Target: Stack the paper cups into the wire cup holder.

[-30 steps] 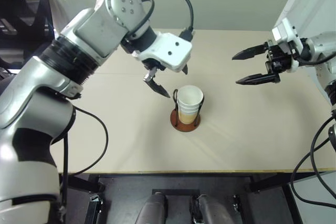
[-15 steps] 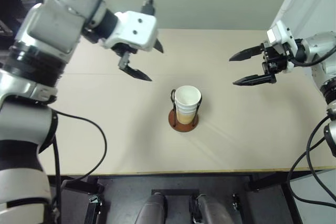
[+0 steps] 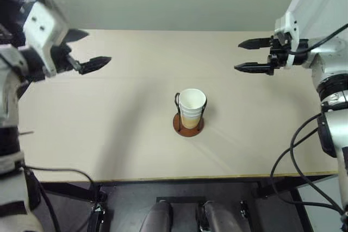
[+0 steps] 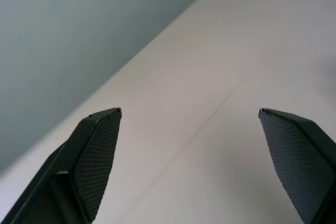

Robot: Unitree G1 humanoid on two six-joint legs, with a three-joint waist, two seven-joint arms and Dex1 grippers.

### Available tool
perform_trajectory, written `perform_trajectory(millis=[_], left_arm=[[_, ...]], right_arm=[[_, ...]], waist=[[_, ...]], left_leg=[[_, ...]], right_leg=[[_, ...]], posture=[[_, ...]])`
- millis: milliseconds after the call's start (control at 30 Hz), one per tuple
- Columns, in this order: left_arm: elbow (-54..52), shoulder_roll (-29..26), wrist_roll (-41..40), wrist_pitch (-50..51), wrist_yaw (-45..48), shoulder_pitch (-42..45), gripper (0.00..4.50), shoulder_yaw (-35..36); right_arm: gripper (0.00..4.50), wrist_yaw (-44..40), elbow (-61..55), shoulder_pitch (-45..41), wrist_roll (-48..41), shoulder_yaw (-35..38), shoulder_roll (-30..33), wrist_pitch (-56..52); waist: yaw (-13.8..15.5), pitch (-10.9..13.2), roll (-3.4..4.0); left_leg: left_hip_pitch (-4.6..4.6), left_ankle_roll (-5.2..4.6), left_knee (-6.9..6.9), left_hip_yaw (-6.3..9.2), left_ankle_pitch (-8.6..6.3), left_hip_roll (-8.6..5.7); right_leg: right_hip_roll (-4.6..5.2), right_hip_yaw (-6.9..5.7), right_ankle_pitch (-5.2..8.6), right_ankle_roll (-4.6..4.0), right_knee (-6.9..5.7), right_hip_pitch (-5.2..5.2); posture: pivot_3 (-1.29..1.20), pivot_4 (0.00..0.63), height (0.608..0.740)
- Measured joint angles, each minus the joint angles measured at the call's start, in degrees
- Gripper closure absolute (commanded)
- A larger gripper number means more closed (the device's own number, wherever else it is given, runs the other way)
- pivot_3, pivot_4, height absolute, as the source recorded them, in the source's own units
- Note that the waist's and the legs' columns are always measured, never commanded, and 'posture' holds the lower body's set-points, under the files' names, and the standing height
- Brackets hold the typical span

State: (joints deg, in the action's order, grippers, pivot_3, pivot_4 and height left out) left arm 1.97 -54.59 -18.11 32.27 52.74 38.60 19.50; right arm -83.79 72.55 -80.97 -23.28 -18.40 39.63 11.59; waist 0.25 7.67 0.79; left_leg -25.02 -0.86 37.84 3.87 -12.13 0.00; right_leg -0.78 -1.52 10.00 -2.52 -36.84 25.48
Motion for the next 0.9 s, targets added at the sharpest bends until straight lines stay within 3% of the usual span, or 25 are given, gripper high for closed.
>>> perform_trajectory(millis=[67, 233, 600, 900], left_arm=[[-3.5, 1.4, -2.3, 2.1, -2.4, -3.4, 0.03, 3.6], [-5.2, 1.5, -5.7, 3.9, -2.8, -8.9, 0.03, 6.8], [-3.9, 1.2, -7.7, 4.0, -9.1, -8.7, 0.03, 9.8], [-8.0, 1.2, -9.6, 5.6, -12.2, -14.3, 0.03, 13.2]], right_arm=[[0.45, -1.5, -0.1, 0.2, 1.5, 2.3, -0.5, -0.8], [0.45, -7.7, -0.7, 2.7, 4.0, 6.2, -0.4, -2.4], [0.45, -7.0, -0.9, 3.2, 8.9, 12.8, -4.2, -3.1], [0.45, -7.1, -0.9, 3.9, 11.8, 15.7, -5.8, -2.5]], waist=[[0.2, 0.0, -0.01], [0.3, 0.0, -0.02], [0.2, 0.0, -0.03], [0.1, 0.0, -0.04]], left_leg=[[0.09, 0.09, -0.02, 0.0, 0.04, 0.0], [0.2, 0.83, -0.04, 0.01, -0.11, 0.0], [0.75, 1.38, -0.84, 0.02, 0.42, -0.01], [0.99, 1.65, -1.54, 0.03, 0.7, 0.01]], right_leg=[[0.0, 0.0, 0.27, -0.5, -0.1, -0.02], [-0.01, 0.0, 0.13, -0.73, -0.19, -0.05], [-0.01, 0.07, -0.15, -1.1, -0.09, -0.23], [-0.02, 0.05, -0.03, -1.28, -0.07, -0.22]], posture=[[0.0, 0.15, 0.74], [0.0, 0.15, 0.74], [0.0, 0.15, 0.74], [0.0, 0.15, 0.74]])
